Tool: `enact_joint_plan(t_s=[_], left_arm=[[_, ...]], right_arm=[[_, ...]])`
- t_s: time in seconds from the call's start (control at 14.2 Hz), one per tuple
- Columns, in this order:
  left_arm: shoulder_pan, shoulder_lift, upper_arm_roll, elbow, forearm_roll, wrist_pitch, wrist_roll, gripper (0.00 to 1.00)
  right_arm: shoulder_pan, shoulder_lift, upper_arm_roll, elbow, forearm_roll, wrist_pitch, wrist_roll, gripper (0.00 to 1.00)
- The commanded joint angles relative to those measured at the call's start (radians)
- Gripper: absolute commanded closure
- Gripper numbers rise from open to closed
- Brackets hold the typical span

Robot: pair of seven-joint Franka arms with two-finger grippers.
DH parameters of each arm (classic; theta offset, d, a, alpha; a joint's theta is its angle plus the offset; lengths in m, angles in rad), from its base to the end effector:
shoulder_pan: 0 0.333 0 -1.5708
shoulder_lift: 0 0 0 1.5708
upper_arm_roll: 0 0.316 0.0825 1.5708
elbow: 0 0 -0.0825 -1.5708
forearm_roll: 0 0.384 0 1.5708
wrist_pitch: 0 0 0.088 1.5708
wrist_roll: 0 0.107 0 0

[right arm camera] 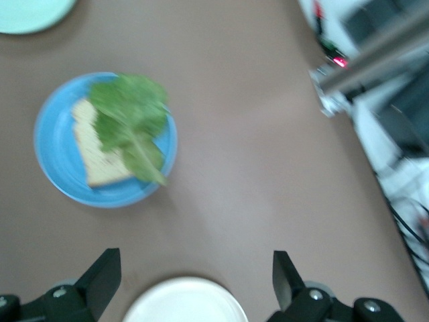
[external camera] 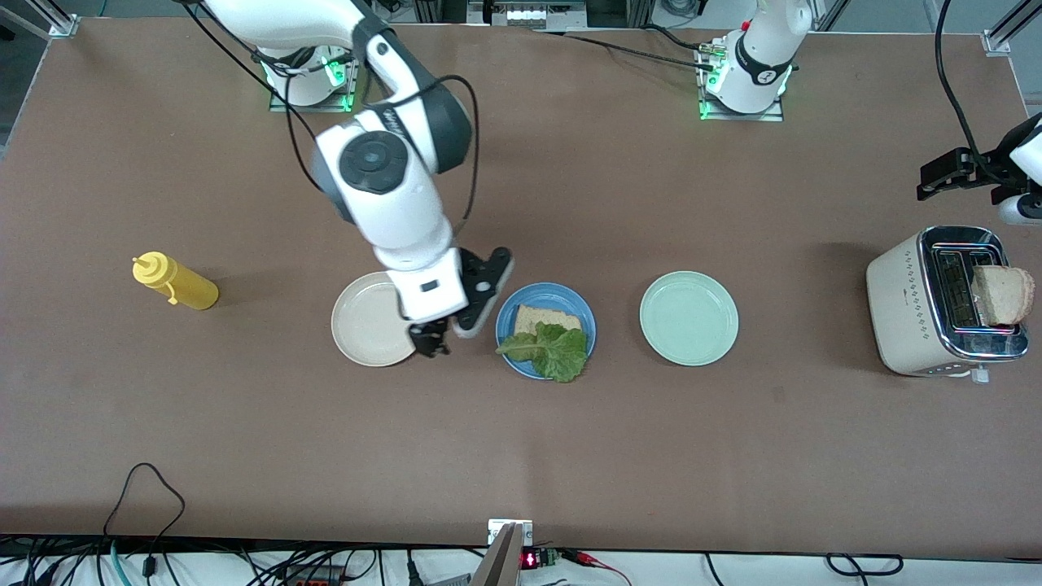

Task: Make sandwich in blue plate with both arms
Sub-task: 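Move the right gripper back toward the mustard bottle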

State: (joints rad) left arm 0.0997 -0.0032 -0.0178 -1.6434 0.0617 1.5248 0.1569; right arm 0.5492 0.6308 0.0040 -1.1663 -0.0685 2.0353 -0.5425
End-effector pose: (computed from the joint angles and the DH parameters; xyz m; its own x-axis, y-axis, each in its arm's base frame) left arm 0.5430 0.0514 0.5887 0.9897 -0.0724 -0.1233 -0.0782 -0.9960 -0.0428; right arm 0.6461 0.3935 0.4507 0.4177 0.8929 0.1680 0.8784 -0.4441 0.1764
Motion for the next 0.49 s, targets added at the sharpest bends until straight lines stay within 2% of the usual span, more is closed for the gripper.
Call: enact_joint_plan(t_s=[0.0, 0.42], left_arm=[[-0.001, -0.003, -0.004, 0.002, 0.000, -0.011, -0.013, 0.00], [-0.001, -0.003, -0.004, 0.002, 0.000, -0.011, -0.014, 0.00]], right_arm=[[-0.041, -0.042, -0.048, -0.035, -0.002, -0.076, 0.027, 0.00], [-0.215, -0.054, -0.056, -0.036, -0.017, -0.266, 0.018, 0.00]])
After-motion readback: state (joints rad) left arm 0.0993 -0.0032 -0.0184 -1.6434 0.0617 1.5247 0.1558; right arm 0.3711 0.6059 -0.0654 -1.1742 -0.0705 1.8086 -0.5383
